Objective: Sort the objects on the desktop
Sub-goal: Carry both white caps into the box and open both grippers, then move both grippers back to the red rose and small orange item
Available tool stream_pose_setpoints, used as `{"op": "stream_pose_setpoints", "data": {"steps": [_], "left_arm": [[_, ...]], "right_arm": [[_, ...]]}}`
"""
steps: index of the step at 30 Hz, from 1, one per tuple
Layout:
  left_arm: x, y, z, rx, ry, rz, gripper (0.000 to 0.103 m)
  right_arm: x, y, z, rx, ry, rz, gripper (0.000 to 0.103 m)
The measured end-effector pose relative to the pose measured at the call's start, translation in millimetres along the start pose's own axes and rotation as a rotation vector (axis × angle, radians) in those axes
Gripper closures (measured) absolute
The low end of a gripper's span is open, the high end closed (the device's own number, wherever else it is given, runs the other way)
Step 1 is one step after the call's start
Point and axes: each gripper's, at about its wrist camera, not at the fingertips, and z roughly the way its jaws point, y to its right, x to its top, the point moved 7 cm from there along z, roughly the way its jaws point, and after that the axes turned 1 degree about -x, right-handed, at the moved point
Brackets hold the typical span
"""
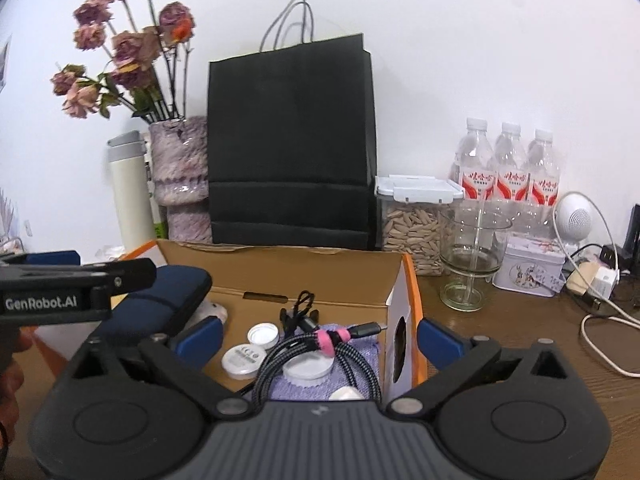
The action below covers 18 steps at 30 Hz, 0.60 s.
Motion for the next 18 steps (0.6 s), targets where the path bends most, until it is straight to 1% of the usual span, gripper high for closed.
{"op": "stream_pose_setpoints", "data": {"steps": [5, 10, 18], "left_arm": [[-7, -4, -33, 0.003, -0.009, 0.011, 0.0], [-20, -10, -76, 0.011, -0.029, 0.009, 0.0], [-62, -5, -156, -0.027, -0.082, 0.01, 0.0]], "right_arm": [[-8, -5, -28, -0.007, -0.002, -0.022, 0.0], [-25, -8, -66, -0.01, -0.023, -0.027, 0.0], [-65, -15, -138, -0.003, -0.058, -0.022, 0.0]]}}
